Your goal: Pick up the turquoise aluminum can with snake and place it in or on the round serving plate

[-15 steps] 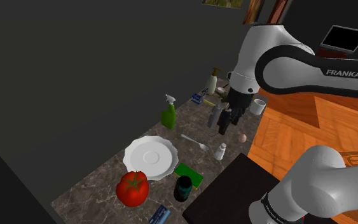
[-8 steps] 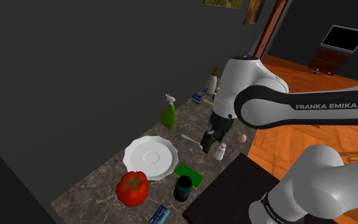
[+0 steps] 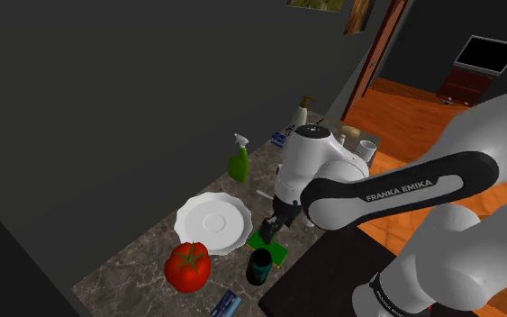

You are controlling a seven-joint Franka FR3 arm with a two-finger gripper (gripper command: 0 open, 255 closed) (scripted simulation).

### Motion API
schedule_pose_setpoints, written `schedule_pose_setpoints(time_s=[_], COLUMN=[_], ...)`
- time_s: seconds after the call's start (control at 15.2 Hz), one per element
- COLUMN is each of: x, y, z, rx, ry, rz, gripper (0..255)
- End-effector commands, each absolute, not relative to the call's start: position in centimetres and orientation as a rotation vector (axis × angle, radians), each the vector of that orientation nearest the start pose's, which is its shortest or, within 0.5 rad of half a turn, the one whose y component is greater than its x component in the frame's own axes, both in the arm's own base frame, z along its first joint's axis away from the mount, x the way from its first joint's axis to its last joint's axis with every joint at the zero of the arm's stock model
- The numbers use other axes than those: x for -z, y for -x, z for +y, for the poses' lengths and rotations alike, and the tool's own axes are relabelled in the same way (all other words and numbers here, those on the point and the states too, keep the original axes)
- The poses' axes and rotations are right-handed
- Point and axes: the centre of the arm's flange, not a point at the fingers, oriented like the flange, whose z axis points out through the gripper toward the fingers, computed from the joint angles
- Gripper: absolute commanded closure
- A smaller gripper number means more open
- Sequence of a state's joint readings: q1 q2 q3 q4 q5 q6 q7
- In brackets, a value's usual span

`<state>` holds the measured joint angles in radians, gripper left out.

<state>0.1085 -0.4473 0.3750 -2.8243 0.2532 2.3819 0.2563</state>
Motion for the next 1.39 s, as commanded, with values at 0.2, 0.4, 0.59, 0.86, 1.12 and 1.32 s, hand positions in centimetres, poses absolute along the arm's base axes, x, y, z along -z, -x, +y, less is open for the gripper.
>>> schedule_pose_setpoints(time_s=[0.2,0.4,0.59,0.86,1.12,1.32], x=[-26.2,-24.1,-22.5,-21.1,-21.1,-21.1], y=[-32.5,-32.7,-32.7,-32.7,-32.7,-32.7], z=[18.7,19.3,19.3,19.3,19.3,19.3], rx=[0.015,0.020,0.020,0.020,0.020,0.020], ry=[3.133,3.134,3.134,3.134,3.134,3.134], rz=[-0.004,-0.003,-0.003,-0.003,-0.003,-0.003], gripper=[0,0,0,0,0,0])
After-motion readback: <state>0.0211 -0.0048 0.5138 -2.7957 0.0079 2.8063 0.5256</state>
